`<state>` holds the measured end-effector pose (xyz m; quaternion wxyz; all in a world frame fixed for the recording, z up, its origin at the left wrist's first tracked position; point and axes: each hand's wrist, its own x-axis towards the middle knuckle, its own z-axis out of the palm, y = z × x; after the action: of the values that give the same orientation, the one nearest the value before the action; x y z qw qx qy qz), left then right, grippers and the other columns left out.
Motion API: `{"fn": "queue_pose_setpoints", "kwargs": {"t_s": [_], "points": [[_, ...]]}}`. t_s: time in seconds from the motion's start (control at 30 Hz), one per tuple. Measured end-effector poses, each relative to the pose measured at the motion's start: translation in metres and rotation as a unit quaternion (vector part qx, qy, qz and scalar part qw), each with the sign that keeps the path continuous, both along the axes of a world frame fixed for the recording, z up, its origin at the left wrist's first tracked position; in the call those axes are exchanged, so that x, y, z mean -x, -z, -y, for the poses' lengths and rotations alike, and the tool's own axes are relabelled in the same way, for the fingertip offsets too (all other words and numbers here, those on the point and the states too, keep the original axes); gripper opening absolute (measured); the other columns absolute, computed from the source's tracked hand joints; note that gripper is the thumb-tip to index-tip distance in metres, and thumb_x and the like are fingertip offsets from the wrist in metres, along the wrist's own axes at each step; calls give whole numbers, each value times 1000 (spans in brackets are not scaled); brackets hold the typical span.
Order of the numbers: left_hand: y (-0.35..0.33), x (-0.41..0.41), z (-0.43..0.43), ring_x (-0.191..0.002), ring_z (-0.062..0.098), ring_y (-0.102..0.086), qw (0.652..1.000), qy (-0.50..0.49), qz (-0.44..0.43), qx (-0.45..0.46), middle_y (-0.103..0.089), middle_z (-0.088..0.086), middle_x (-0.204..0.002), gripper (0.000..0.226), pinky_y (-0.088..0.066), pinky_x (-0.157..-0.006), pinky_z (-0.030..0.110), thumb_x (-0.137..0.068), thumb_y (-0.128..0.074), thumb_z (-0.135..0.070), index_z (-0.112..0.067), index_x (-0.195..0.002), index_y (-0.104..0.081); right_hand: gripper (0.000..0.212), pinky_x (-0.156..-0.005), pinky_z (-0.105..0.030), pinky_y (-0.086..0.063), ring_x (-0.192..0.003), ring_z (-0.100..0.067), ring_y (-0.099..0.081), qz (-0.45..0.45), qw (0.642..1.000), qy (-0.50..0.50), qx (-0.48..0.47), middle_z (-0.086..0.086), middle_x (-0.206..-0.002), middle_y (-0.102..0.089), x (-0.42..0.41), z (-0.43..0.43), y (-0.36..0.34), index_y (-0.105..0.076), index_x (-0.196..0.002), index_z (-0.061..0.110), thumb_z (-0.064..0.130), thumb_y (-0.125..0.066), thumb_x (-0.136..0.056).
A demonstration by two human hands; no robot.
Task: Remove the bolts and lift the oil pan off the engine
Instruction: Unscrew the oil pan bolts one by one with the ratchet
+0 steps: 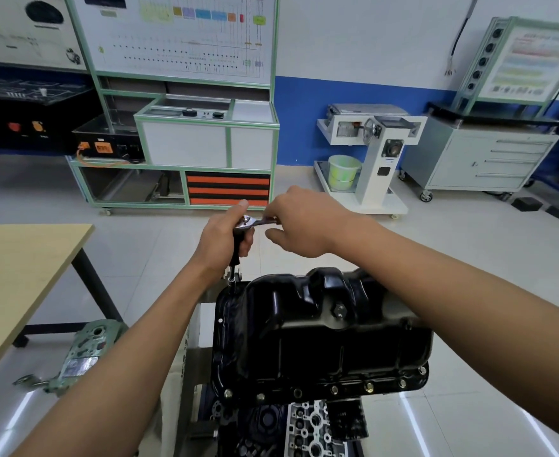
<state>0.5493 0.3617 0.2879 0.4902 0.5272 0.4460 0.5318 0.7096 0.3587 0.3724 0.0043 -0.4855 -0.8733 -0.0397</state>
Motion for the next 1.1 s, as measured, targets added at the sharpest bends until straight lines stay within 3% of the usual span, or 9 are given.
{"fn": "queue_pose_setpoints", "kwargs": {"t_s": [0.13,0.3,0.43,0.53,0.6,0.7,0.8,0.9,1.1], "points": [[1,0,-3,-51,21,-43,999,-42,5,-21,-52,7,-51,53,-33,-53,33,-77,-56,-68,-23,-48,-59,30,-68,-35,-54,-79,-20,-63,-35,998,-15,59,-2,-69,-67,8,20,-11,-73,-79,15,41,-63,-88],[3,-1,0,-55,21,-43,997,-48,24,-54,-48,4,-56,46,-34,-54,31,-89,-56,-51,-24,-52,-56,41,-42,-16,-32,-37,-2,-47,-110,980,-35,160,14,-32,-47,23,36,-11,-44,-59,24,38,-70,-87],[0,5,2,-53,25,-46,998,-33,-8,-45,-51,14,-56,44,-32,-52,32,-86,-54,-46,-7,-65,-57,32,-55,-15,-39,-44,-5,-58,-26,971,-13,237,7,-46,-63,13,24,-26,-69,-70,10,30,-65,-94],[-1,8,5,-55,24,-48,997,5,-48,-65,-53,11,-53,48,-35,-55,31,-89,-51,-41,-8,-54,-57,16,-70,-28,-55,-53,-12,-68,58,983,12,173,1,-71,-74,9,9,-31,-73,-97,9,20,-62,-94],[-1,8,7,-55,25,-48,995,40,-54,-72,-53,10,-50,50,-37,-55,29,-90,-51,-38,-13,-47,-55,10,-71,-36,-58,-66,-21,-69,101,991,19,89,-3,-83,-71,12,4,-28,-71,-93,13,10,-62,-90],[0,10,5,-49,24,-44,993,78,-54,-68,-50,10,-45,47,-35,-52,28,-83,-57,-43,-17,-45,-53,21,-63,-34,-46,-82,-29,-59,53,998,27,-21,-4,-88,-57,16,-2,-14,-67,-97,17,2,-56,-87],[1,10,3,-44,21,-41,990,119,-50,-56,-45,8,-43,44,-36,-50,26,-78,-60,-46,-17,-45,-51,44,-86,-41,-53,-110,-30,-59,0,999,-2,-35,-6,-126,-60,17,-10,0,-64,-126,19,0,-54,-88],[1,11,3,-44,21,-39,989,138,-43,-41,-43,8,-45,48,-35,-51,28,-80,-59,-51,-17,-47,-50,59,-99,-44,-48,-133,-26,-48,-41,998,-48,8,-2,-154,-41,17,-10,8,-54,-138,17,-7,-50,-85],[-2,4,3,-46,19,-40,999,27,-31,-6,-43,4,-46,60,-33,-51,29,-85,-46,-65,-20,-44,-46,36,-87,-41,-50,-117,-27,-53,-24,999,-21,6,-2,-127,-57,6,-7,4,-56,-130,22,16,-51,-95]]}}
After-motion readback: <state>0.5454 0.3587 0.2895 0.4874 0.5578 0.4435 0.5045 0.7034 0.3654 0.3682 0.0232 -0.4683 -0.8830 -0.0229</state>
